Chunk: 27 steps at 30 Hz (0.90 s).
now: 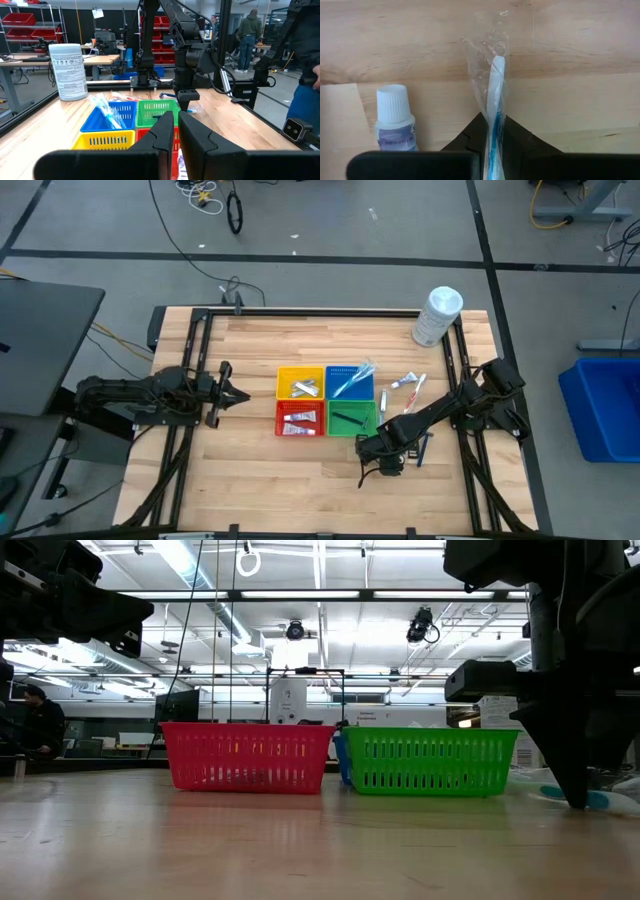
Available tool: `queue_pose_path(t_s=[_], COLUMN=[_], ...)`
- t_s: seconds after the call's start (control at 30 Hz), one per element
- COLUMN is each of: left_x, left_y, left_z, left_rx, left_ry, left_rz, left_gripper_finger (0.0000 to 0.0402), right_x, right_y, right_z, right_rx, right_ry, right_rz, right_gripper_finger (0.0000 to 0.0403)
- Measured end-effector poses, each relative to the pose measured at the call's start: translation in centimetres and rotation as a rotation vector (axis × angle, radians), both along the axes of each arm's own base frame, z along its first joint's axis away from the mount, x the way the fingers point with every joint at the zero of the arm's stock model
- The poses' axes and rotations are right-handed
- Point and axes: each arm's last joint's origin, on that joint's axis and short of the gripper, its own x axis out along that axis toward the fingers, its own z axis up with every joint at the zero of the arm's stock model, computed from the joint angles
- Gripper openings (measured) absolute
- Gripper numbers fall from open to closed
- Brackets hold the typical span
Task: Pick & Place Travel size toiletries
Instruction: Put the blue toothbrush into the blue bin
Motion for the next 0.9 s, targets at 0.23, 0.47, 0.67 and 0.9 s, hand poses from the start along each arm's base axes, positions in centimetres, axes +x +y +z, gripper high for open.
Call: queue_pose_path(t_s=[0.23, 0.47, 0.67, 0.9], left_x=[0.0, 0.0, 0.0, 0.0], left_y=[0.0, 0.0, 0.0, 0.0], left_z=[0.0, 0.0, 0.0, 0.0], left_rx=[0.0, 0.0, 0.0, 0.0], left_ry=[0.0, 0.0, 0.0, 0.0], left_rz=[0.0, 0.0, 0.0, -0.001], left_gripper_finger=[0.0032, 0.0032, 0.0032, 0.0032], right_x=[0.0, -0.4, -1.1, -1.5], right_y=[0.0, -0.2, -0.4, -0.5], right_z=[0.0, 0.2, 1.6, 2.5], right_rx=[-0.001, -0.008, 0.039, 0.051], right_ry=[0.003, 0.021, 0.043, 0.043], right_rz=[0.0, -0.001, 0.0, -0.017], right_gripper_finger=[0.0039, 0.0039, 0.0039, 0.0039])
